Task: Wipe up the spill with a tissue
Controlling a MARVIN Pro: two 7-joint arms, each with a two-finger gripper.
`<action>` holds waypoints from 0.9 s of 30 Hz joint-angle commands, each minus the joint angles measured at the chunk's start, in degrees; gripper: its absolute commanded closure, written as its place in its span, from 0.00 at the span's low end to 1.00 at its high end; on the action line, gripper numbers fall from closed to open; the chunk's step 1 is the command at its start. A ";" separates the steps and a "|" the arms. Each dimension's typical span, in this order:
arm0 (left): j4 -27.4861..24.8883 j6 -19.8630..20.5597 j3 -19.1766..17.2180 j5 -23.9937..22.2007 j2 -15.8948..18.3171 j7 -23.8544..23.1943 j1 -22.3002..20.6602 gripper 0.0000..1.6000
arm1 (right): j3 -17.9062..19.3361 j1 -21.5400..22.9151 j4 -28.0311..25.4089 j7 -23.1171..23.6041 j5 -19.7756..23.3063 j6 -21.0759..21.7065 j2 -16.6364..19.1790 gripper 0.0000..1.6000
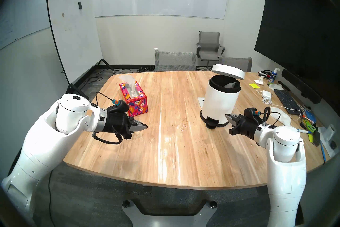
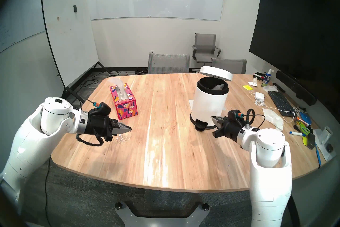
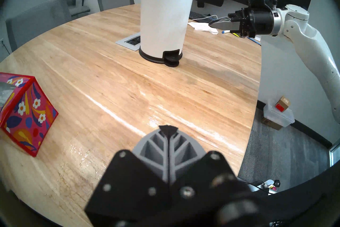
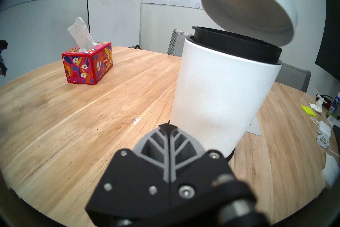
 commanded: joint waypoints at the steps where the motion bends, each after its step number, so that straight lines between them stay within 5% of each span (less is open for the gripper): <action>1: -0.29 -5.97 -3.00 -0.62 -3.76 3.54 4.81 1.00 | 2.08 -4.69 -6.68 0.90 0.71 1.85 -1.03 1.00; 2: -0.37 -6.92 -3.56 -0.81 -4.29 4.20 5.52 1.00 | 2.29 -5.16 -7.23 1.02 0.78 2.21 -1.26 1.00; 3: -0.50 -7.78 -4.00 -0.90 -4.67 4.71 6.09 0.69 | 2.49 -5.69 -8.01 1.06 0.80 2.60 -1.53 1.00; 4: -0.71 -9.02 -4.68 -1.06 -5.21 5.45 7.01 0.58 | 2.82 -6.53 -9.34 1.08 0.74 3.25 -1.95 1.00; 5: -0.89 -9.84 -5.23 -1.17 -5.70 6.05 7.69 0.58 | 2.99 -6.68 -9.36 1.20 0.85 3.46 -2.12 1.00; 6: -0.88 -10.92 -5.65 -1.26 -6.05 6.54 8.30 0.00 | 3.22 -7.28 -10.50 1.08 0.76 4.00 -2.49 0.71; 7: -0.95 -11.71 -6.14 -1.41 -6.51 7.06 8.97 0.00 | 3.38 -7.57 -10.93 1.10 0.74 4.33 -2.70 0.00; 18: -3.76 -21.79 -12.29 -3.58 -10.36 10.11 17.60 0.00 | 4.11 -11.62 -18.76 -1.03 -1.02 9.57 -5.90 0.00; 27: -5.25 -24.22 -14.59 -4.46 -9.96 8.94 21.62 0.00 | 3.69 -11.86 -19.49 -1.97 -1.88 10.70 -6.97 0.00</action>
